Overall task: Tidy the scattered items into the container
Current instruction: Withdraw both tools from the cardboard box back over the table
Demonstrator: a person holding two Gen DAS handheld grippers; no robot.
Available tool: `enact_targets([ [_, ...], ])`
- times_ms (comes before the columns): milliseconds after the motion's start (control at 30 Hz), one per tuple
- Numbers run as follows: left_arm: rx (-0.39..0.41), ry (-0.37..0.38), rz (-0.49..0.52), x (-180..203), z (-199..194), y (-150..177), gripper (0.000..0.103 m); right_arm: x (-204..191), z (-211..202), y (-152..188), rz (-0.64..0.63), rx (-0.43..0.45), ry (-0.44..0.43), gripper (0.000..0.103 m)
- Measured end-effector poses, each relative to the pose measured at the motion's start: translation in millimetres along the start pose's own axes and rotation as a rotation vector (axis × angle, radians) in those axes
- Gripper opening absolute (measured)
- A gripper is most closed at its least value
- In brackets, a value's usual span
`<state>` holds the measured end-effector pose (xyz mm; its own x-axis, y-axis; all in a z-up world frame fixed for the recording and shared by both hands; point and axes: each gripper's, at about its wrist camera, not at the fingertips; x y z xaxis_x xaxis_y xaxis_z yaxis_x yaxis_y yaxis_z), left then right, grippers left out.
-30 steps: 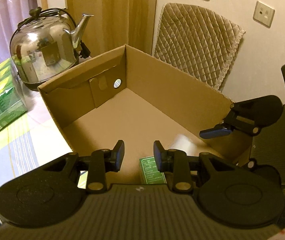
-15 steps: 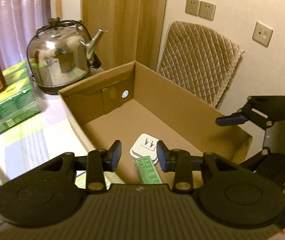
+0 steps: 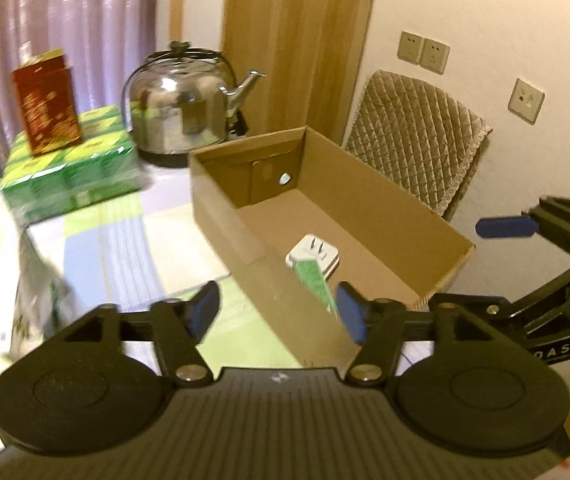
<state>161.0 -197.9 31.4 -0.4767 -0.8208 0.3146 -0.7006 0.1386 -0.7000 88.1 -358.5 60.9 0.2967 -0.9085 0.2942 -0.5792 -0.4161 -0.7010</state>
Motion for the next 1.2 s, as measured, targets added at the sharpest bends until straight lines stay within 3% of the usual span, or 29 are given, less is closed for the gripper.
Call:
enact_targets([
  [267,-0.029,-0.056,-0.071,-35.6,-43.3,54.8,0.09,-57.7,-13.9,18.0,0.031,0.019,-0.09,0.093],
  [467,-0.013,-0.114,-0.162,-70.1,-79.9,91.0,0.098,-89.7,-13.4,36.4,0.06,-0.009,-0.155,0.094],
  [567,-0.022,-0.156,-0.161,-81.1,-93.2,106.7,0.102,-102.5,-12.7,40.3,0.055,-0.021,-0.182,0.095],
  [767,-0.039,-0.225,-0.138,-101.8,-108.7,125.5,0.102,-123.1,-5.7,39.8,0.036,-0.033,-0.214,0.095],
  [1200,-0.054,-0.306,-0.153,-152.0,-113.6,121.5,0.102,-146.6,26.4,29.5,-0.004,-0.054,-0.274,0.095],
])
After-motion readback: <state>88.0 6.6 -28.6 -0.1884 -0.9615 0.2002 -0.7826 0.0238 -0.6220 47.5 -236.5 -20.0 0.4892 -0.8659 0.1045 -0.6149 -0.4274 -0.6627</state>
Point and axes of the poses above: each gripper's, at about its wrist camera, not at the fingertips, and z roughly the way its jaws point, x to its right, y to its underside, and after that the axes turned 15 degrees about -z, right-handed
